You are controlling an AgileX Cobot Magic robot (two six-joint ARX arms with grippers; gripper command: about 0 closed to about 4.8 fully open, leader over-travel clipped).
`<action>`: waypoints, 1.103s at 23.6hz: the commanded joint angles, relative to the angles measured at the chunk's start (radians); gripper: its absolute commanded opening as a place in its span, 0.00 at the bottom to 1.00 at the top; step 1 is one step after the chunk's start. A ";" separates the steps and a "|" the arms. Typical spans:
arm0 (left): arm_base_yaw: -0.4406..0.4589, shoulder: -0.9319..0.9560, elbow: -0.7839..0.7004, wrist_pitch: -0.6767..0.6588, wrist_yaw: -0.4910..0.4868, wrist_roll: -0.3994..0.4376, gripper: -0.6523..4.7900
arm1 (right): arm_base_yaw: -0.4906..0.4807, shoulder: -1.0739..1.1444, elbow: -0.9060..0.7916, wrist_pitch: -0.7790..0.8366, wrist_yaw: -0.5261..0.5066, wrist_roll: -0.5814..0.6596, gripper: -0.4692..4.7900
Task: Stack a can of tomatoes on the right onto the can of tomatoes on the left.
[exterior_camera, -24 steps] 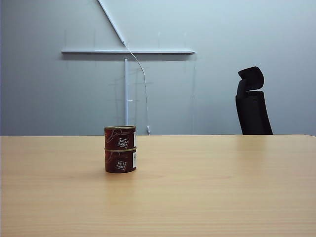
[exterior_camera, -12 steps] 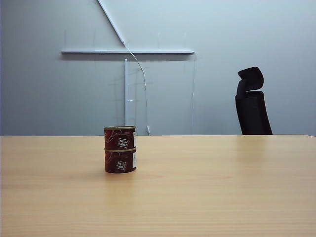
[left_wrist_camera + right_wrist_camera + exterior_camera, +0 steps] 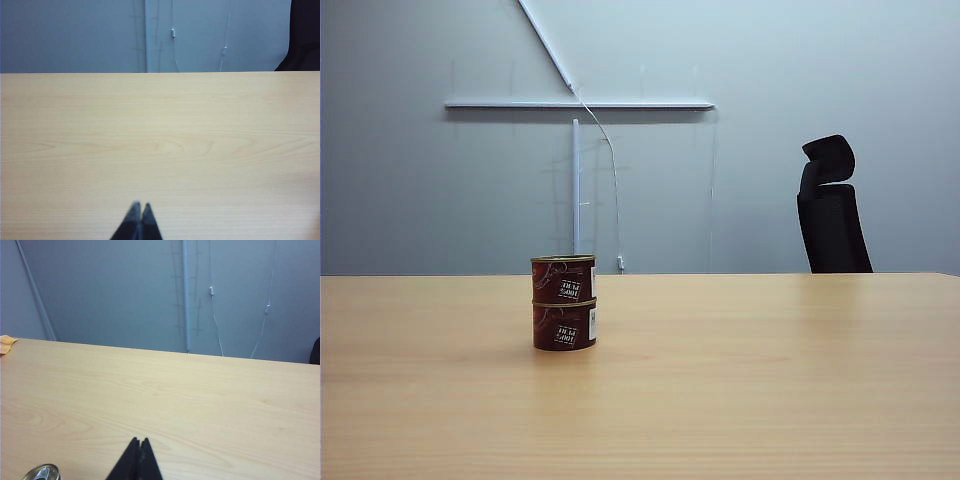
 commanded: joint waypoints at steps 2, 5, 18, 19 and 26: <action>0.036 0.002 0.003 0.001 0.001 0.007 0.12 | 0.000 -0.003 0.006 0.051 0.003 0.004 0.07; 0.074 0.002 0.003 0.016 0.000 0.007 0.12 | 0.000 -0.003 0.006 0.067 0.003 0.003 0.07; 0.074 0.002 0.003 0.018 0.005 0.007 0.12 | 0.001 -0.002 0.005 0.038 0.003 0.003 0.07; 0.074 0.002 0.003 0.018 0.005 0.007 0.12 | 0.001 -0.002 0.005 0.036 0.003 0.003 0.07; 0.074 0.002 0.003 0.018 0.005 0.007 0.12 | 0.001 -0.002 0.005 0.036 0.003 0.003 0.07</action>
